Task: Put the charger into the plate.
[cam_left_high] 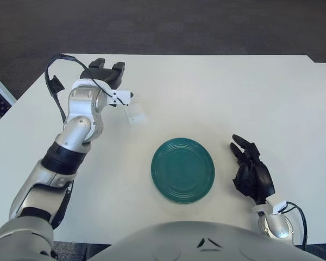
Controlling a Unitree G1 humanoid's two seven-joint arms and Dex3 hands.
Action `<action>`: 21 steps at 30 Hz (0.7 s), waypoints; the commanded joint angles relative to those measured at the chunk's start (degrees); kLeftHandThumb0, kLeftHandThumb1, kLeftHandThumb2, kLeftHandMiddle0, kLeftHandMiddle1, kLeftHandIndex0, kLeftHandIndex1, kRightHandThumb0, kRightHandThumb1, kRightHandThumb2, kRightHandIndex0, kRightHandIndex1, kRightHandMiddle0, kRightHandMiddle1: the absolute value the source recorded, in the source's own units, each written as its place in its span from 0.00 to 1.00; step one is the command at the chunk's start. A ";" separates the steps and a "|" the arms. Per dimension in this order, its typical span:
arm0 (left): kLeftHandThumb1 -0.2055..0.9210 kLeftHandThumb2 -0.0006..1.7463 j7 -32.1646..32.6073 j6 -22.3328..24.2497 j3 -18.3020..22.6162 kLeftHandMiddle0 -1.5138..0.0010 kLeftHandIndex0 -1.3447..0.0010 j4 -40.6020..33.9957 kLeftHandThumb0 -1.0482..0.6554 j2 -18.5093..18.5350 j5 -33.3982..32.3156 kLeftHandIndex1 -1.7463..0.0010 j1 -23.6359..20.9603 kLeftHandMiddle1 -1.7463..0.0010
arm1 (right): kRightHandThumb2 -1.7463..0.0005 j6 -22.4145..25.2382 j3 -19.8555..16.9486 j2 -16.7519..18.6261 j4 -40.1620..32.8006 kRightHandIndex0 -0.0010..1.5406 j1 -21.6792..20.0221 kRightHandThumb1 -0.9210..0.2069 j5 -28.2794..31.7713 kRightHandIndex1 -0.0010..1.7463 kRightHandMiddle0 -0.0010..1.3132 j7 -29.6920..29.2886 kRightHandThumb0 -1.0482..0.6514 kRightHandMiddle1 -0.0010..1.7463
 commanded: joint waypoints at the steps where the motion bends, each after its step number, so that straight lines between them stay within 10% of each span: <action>1: 1.00 0.53 -0.34 2.62 -0.69 1.00 1.00 1.24 0.00 -1.95 1.60 1.00 -0.85 1.00 | 0.34 -0.96 -0.23 -0.52 2.95 0.26 0.06 0.00 -1.00 0.02 0.03 -0.45 0.02 0.37; 11: 1.00 0.44 30.77 -7.32 0.88 1.00 1.00 43.58 0.00 -13.61 -10.44 1.00 -6.58 1.00 | 0.34 -1.84 -0.24 -0.72 3.76 0.28 -0.31 0.00 0.01 0.02 0.05 -0.08 0.01 0.38; 21: 1.00 0.42 39.58 -10.05 0.60 1.00 0.98 44.73 0.00 -12.79 -14.88 0.99 -6.37 1.00 | 0.33 -2.48 -0.31 -1.02 5.40 0.27 -0.44 0.00 -0.44 0.01 0.04 -0.04 0.00 0.38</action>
